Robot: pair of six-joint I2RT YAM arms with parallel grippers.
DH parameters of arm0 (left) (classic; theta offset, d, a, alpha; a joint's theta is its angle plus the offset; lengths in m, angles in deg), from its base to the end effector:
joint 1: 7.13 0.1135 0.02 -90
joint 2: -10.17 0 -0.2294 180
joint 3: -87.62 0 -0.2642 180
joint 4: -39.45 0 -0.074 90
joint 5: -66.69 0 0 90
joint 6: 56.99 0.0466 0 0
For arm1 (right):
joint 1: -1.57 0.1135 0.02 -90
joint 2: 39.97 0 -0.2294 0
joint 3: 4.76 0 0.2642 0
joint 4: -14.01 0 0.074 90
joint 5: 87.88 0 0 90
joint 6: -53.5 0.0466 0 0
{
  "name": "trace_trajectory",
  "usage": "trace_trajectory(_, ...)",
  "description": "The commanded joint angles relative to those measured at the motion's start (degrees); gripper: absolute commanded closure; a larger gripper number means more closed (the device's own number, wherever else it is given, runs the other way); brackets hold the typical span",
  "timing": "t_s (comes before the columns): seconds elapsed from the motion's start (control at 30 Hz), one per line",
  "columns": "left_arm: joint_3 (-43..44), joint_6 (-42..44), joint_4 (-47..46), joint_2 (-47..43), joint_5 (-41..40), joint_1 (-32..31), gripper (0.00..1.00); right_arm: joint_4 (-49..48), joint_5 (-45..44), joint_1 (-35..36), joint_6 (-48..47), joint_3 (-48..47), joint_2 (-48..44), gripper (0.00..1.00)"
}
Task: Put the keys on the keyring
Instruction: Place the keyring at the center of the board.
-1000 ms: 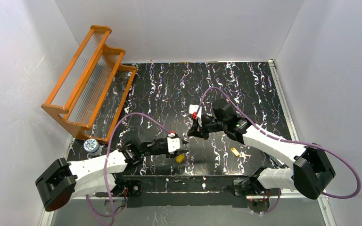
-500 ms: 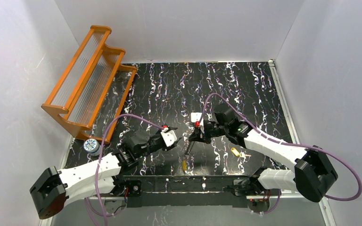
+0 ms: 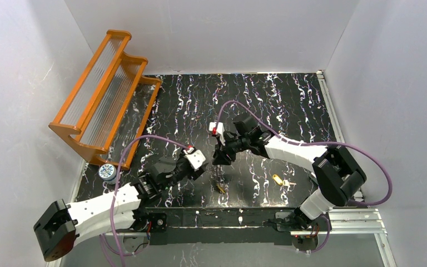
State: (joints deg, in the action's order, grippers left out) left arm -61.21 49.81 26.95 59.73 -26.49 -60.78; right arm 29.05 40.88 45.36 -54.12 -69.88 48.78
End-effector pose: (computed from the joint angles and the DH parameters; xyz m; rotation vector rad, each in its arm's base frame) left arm 0.1454 -0.1932 0.1924 0.9412 1.4064 -0.4378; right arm 0.2276 0.2586 0.1680 -1.4586 1.7200 1.0038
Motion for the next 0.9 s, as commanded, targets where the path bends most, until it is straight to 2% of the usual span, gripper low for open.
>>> trace_trajectory(0.0,-2.1,-4.19,1.95,-4.27,-7.18,-0.14,0.41,-6.24,-2.16,0.43,4.2,0.22,-1.83,0.44)
trace_trajectory(0.07,-2.74,-6.73,2.53,-5.31,-9.78,-0.14,0.33,-8.67,-4.0,0.42,4.89,1.92,-3.64,0.31)
trace_trajectory(0.23,-3.29,-13.78,4.15,-5.74,-15.45,-0.14,0.21,-11.58,-10.02,0.43,9.35,3.82,-6.34,0.16)
trace_trajectory(0.27,-3.17,-15.07,4.67,-5.48,-16.24,-0.19,0.19,-11.58,-11.06,0.42,10.13,3.87,-6.51,0.12)
trace_trajectory(0.3,-3.0,-16.14,5.31,-5.15,-17.41,-0.15,0.16,-11.77,-12.2,0.46,11.18,3.91,-6.64,0.04)
trace_trajectory(0.33,-2.56,-19.17,6.28,-4.83,-19.55,-0.14,0.1,-12.32,-13.56,0.42,12.75,3.89,-6.66,0.02)
trace_trajectory(0.4,-1.57,-22.59,8.74,-3.93,-22.93,-0.14,0.02,-11.9,-16.4,0.38,16.12,2.86,-6.19,0.01)
trace_trajectory(0.5,0.2,-25.48,11.9,-2.39,-24.84,0.07,0.02,-8.58,-19.35,0.25,19.98,0.33,-3.77,0.01)
trace_trajectory(0.63,2.11,-29.0,14.59,0.8,-24.72,2.07,0.02,-9.02,-16.89,-0.92,22.95,-0.34,-0.56,0.01)
trace_trajectory(0.87,3.09,-38.77,18.31,2.76,-18.19,12.08,0.02,-11.26,-24.14,-2.27,27.49,1.75,-1.08,0.01)
